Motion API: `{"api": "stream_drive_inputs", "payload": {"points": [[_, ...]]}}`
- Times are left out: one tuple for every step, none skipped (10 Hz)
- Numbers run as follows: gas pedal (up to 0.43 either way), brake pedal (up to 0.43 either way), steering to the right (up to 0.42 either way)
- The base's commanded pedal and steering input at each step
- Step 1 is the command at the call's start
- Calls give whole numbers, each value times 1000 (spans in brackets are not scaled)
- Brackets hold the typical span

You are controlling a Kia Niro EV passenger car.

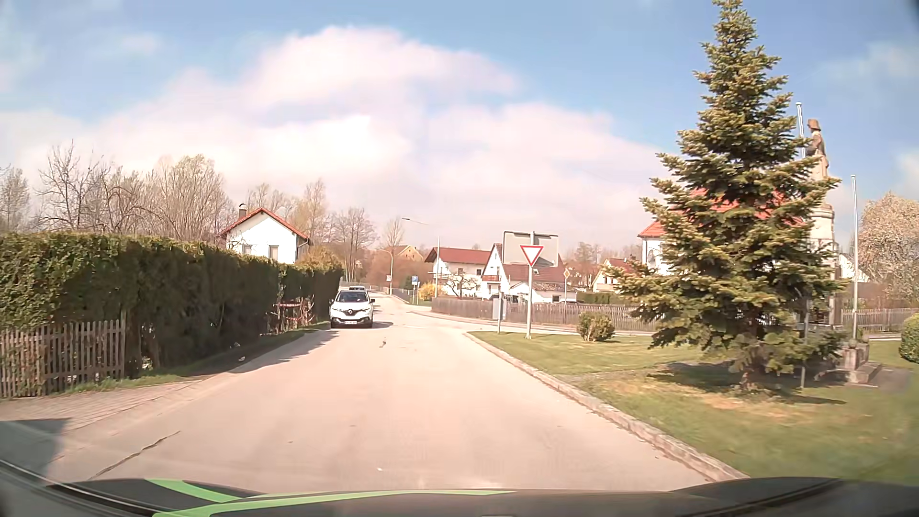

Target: Follow the waypoints while adhering to traffic rules and regulations

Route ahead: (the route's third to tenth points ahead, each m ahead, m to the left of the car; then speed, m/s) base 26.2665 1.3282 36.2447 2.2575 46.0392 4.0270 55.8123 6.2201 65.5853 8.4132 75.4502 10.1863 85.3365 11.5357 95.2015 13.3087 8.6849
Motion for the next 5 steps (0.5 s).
{"api": "stream_drive_inputs", "payload": {"points": [[0,0,-34],[0,0,-31],[0,0,-26],[0,43,-25],[0,98,-22]]}}
